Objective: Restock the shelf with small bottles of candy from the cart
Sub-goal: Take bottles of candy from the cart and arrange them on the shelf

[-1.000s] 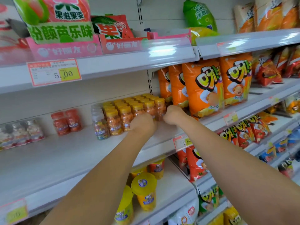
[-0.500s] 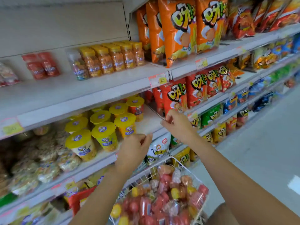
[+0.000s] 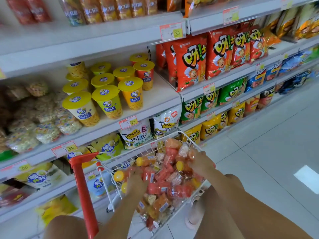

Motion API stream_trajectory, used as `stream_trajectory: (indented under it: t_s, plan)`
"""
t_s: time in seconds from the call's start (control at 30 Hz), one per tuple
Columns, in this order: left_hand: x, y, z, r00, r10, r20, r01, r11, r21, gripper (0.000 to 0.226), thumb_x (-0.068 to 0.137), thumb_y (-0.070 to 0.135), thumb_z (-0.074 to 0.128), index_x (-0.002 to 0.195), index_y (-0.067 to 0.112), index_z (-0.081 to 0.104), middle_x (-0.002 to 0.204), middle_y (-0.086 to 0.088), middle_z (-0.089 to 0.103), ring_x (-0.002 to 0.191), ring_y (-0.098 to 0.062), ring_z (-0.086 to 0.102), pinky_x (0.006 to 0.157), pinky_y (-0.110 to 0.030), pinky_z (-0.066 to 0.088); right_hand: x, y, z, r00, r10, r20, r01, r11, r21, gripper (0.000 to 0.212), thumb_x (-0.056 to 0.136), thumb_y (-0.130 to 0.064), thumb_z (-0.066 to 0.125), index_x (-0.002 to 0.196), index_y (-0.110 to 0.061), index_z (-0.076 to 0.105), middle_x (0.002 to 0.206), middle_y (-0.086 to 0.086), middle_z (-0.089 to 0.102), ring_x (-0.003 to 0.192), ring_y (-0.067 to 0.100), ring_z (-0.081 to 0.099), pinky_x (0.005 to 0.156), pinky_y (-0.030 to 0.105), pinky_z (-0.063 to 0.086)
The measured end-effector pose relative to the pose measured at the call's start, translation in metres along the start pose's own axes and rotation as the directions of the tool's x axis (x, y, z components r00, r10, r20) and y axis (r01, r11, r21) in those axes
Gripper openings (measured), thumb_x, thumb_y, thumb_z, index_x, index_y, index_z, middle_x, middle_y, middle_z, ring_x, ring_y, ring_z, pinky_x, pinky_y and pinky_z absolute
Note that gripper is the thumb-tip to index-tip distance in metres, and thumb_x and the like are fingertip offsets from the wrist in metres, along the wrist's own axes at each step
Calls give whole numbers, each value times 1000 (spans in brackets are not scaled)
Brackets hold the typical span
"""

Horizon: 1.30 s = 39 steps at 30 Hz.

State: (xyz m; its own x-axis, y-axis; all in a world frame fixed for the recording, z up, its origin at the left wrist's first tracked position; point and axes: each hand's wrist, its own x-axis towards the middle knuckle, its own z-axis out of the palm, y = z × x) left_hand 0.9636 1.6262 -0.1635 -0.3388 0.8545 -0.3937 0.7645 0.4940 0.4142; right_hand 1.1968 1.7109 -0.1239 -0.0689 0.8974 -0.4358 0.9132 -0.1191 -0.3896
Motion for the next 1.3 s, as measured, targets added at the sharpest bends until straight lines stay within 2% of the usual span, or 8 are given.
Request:
stream_trajectory:
  t_s: [0.13,0.37,0.57,0.7,0.83,0.97,1.17,1.3]
  plan:
    - [-17,7,21,982,187,-33,-184,980,70,47,90,45,56,132,27,49,143,1,34,133,-22,34,109,-34,33,11,4,4,1000,1,-3,-1,998,-60,61,94,-30,54,146,-33,23,136,20,39,109,35,59,82,38,48]
    - [-28,37,49,819,479,317,-515,857,36,63,82,34,70,138,24,45,139,0,46,127,-18,42,107,-27,32,21,4,3,997,-28,-78,22,998,-65,44,92,-29,58,130,-21,38,116,18,50,100,35,59,83,41,50]
    - [-25,48,62,822,474,316,-519,851,75,58,78,21,71,133,19,52,128,-5,57,116,-25,52,95,-27,41,18,8,-6,996,-15,-89,21,997,68,34,90,-36,59,116,-21,41,107,8,64,89,29,63,69,34,49]
    - [-23,50,47,871,372,322,-309,923,-229,68,76,27,77,136,14,47,127,1,57,111,-15,57,94,-22,45,8,-5,-23,999,22,-43,-4,919,393,39,85,-45,59,110,-20,44,92,4,62,74,21,61,64,30,46]
    - [-24,58,-12,957,256,139,-151,844,-514,19,86,23,68,100,19,56,76,8,60,62,-6,56,59,-11,47,-7,-30,-52,989,-103,104,-29,562,826,35,88,-29,58,106,0,60,76,11,60,57,17,57,56,29,45]
    - [-37,69,-106,974,209,-86,-203,643,-738,36,85,38,67,102,9,56,75,0,65,74,-22,68,76,-43,58,-32,-68,-92,899,-400,181,-54,309,950,29,92,-11,53,118,2,54,86,16,64,71,20,62,62,28,53]
    - [-83,91,-236,847,263,-462,-529,504,-683,17,93,36,51,95,25,64,74,3,69,68,-11,67,60,-23,55,-86,-148,-158,744,-668,23,33,71,997,37,80,-1,46,115,0,57,99,16,67,78,22,69,69,25,58]
    - [-104,89,-298,756,273,-595,-635,527,-564,47,89,52,45,85,9,65,69,-7,62,63,-16,54,61,-33,47,-110,-193,-203,687,-719,-108,186,30,982,27,75,0,65,102,-1,59,84,10,66,71,20,68,61,23,57]
